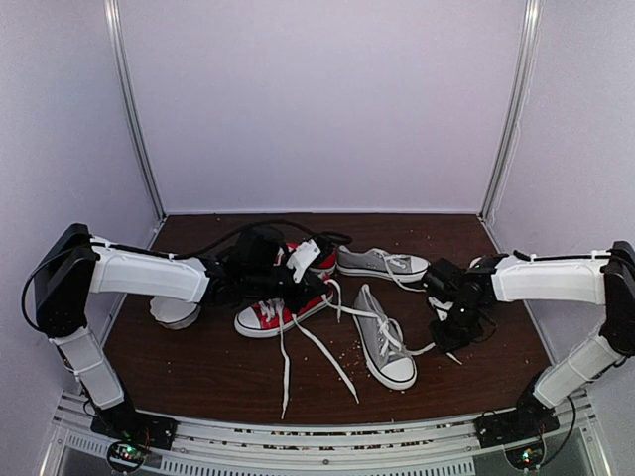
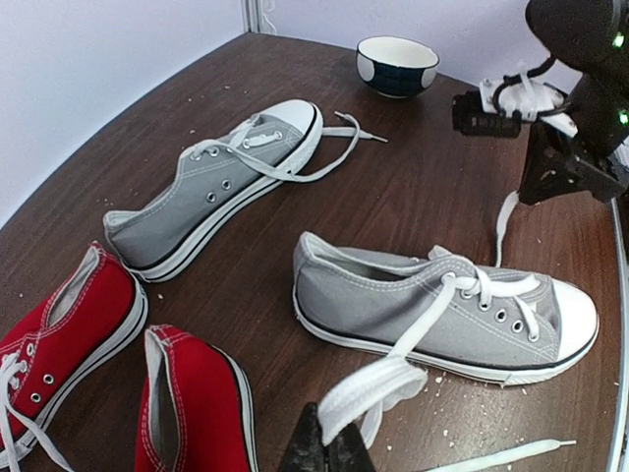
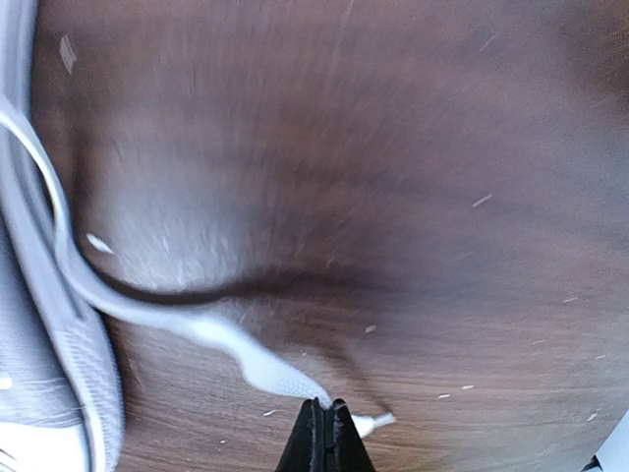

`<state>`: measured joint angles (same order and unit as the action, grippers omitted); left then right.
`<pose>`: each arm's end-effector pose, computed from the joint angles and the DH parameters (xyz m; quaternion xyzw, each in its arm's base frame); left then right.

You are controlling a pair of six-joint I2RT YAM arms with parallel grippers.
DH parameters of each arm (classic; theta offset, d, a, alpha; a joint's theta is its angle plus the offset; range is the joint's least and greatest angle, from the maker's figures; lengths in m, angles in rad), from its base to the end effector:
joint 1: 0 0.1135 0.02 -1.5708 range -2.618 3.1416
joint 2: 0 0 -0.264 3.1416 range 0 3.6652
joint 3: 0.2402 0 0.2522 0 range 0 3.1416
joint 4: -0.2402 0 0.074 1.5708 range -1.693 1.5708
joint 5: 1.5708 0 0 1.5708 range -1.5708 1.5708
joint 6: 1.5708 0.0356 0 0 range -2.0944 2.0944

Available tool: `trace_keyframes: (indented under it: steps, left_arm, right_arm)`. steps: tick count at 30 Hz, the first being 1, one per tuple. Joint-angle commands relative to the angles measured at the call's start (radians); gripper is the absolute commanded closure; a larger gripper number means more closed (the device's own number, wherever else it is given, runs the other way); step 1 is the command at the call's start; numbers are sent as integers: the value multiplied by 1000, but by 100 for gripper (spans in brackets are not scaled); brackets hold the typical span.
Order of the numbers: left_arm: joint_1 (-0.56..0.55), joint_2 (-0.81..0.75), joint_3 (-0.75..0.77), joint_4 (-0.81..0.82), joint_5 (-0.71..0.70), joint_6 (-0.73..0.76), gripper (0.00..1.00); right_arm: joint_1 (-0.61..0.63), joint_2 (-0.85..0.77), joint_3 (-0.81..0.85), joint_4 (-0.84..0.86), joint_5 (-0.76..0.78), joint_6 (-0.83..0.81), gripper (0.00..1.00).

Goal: Tie the shoes
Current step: Pick up the shoelace from the center of the board, then place the shoelace at the center of the board.

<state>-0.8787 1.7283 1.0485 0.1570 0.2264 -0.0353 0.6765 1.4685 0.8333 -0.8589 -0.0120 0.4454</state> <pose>0.2388 -0.3006 0.2126 0.4037 0.7618 -0.3071 0.4030 0.1824 0.1470 0.1698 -0.1154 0.9926 0.0255 0.0293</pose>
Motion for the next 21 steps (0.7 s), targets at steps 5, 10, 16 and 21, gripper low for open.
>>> trace_keyframes:
  steps: [5,10,16,21]
  left_arm:
    - [-34,140,168,-144,-52,17,100]
    - [-86,225,267,-223,-49,103,100]
    - [-116,292,362,-322,-28,156,100]
    - [-121,275,330,-320,5,151,100]
  right_arm:
    - [-26,-94,29,231,-77,-45,100]
    - [-4,50,-8,473,-309,16,100]
    - [55,142,-10,583,-390,69,100]
    - [66,122,-14,572,-369,85,100]
